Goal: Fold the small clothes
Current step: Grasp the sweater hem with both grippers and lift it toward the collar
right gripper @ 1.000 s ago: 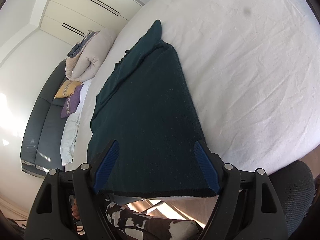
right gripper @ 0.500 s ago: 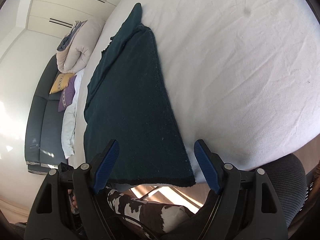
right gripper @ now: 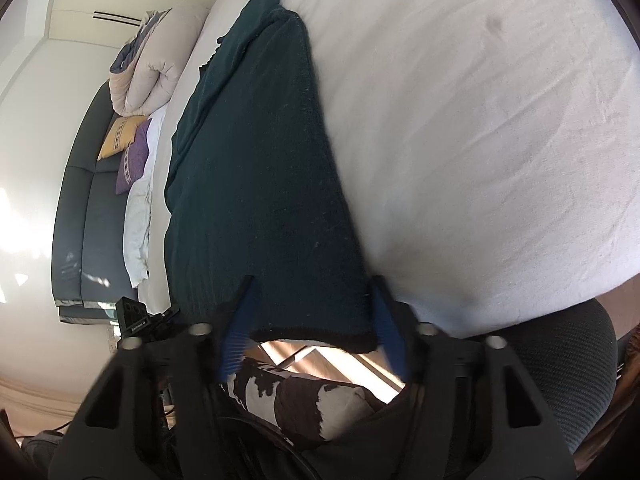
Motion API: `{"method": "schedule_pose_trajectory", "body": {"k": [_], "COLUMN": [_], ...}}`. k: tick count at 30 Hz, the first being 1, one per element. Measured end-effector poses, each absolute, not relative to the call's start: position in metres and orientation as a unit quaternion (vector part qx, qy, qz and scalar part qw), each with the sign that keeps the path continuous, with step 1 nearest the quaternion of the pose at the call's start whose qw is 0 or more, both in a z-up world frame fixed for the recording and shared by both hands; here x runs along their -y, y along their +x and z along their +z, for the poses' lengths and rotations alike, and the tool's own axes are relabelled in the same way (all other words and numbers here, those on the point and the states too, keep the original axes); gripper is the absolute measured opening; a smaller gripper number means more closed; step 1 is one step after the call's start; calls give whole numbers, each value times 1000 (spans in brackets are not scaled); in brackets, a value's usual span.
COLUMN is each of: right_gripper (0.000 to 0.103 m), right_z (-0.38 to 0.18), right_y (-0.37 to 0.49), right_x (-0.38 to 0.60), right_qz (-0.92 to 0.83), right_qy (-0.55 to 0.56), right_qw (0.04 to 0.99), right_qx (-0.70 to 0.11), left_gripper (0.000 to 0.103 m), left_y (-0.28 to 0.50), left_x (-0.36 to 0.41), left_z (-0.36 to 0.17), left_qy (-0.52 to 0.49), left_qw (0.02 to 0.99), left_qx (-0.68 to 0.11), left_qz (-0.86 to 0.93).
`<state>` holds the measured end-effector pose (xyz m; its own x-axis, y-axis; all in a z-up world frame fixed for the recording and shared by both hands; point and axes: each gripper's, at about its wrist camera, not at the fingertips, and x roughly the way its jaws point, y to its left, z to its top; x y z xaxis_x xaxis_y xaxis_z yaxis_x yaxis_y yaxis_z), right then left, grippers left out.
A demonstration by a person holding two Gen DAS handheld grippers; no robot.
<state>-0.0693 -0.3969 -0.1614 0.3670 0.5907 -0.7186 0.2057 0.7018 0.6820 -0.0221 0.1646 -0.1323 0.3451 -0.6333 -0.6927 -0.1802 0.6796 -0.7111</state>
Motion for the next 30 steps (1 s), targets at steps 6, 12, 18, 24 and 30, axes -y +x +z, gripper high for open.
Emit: {"method": "schedule_pose_trajectory", "body": {"k": [6,12,18,24,30], "right_gripper": [13,8,7,7,7], "right_z": [-167,-154,-127,-98,-84], "right_y": [-77,-82,-82,-69,-50], "right_x": [396,394,389,375,373], "right_qz": [134,140,157,181,194], "right_qy": [363,373,385,394,421], "right_qw": [744,758,776,787,788], "right_qx": [-545,-515,-474,-439,-406], "left_gripper": [6,5,5,5,5], "left_y": [-23,-25,-27,-23,-4], "left_x": [-165,-171,-176,-180,-181], "left_z": [-130,-121,-106,-88,-70], "left_qy": [-365,-381,-415,-455,-473], "left_qw": [735,739,741,734,736], "left_qx": [-549,-531,-493,-453,-422], "left_qz": [-158,-165,-191,-221,-237]}}
